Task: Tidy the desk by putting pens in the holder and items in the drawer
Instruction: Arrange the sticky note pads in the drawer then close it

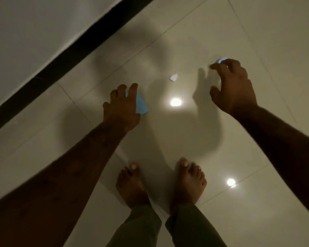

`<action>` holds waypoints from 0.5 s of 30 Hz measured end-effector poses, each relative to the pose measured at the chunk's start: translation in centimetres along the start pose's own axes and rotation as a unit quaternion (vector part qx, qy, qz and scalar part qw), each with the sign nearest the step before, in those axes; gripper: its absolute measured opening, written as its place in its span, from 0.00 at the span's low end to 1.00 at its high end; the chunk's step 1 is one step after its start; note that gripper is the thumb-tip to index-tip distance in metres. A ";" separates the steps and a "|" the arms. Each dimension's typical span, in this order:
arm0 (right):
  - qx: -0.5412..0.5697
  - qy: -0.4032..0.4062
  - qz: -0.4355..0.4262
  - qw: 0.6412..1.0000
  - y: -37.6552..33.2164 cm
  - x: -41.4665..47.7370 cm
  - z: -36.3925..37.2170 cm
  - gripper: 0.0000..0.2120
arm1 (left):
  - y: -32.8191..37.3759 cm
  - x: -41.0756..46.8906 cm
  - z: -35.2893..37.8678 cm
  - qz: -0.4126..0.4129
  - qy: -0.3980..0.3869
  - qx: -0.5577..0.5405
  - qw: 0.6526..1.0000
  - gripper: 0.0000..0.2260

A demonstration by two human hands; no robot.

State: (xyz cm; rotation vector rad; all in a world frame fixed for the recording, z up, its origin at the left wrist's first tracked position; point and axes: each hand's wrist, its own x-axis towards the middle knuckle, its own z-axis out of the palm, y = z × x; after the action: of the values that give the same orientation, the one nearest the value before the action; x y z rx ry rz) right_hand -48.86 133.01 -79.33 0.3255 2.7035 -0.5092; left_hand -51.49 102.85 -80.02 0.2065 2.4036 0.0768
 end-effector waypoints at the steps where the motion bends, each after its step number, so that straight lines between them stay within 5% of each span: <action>1: 0.001 0.000 0.002 1.000 0.4 0.8 0.5 0.30 | -0.1 0.6 0.7 -0.007 -0.007 0.008 1.000 0.45; 12: -0.049 0.001 0.066 0.997 1.6 6.7 3.2 0.21 | -0.3 3.9 2.9 -0.051 0.032 0.095 0.994 0.46; 15: -0.039 0.016 0.074 0.996 1.4 6.1 3.2 0.16 | -0.9 4.0 1.8 -0.032 0.029 0.104 0.994 0.39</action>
State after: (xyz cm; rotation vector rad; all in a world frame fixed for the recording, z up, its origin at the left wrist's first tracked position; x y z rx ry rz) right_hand -52.98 134.00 -84.89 0.5114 2.6954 -0.3577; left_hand -53.38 102.63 -84.12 0.2261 2.4725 -0.2015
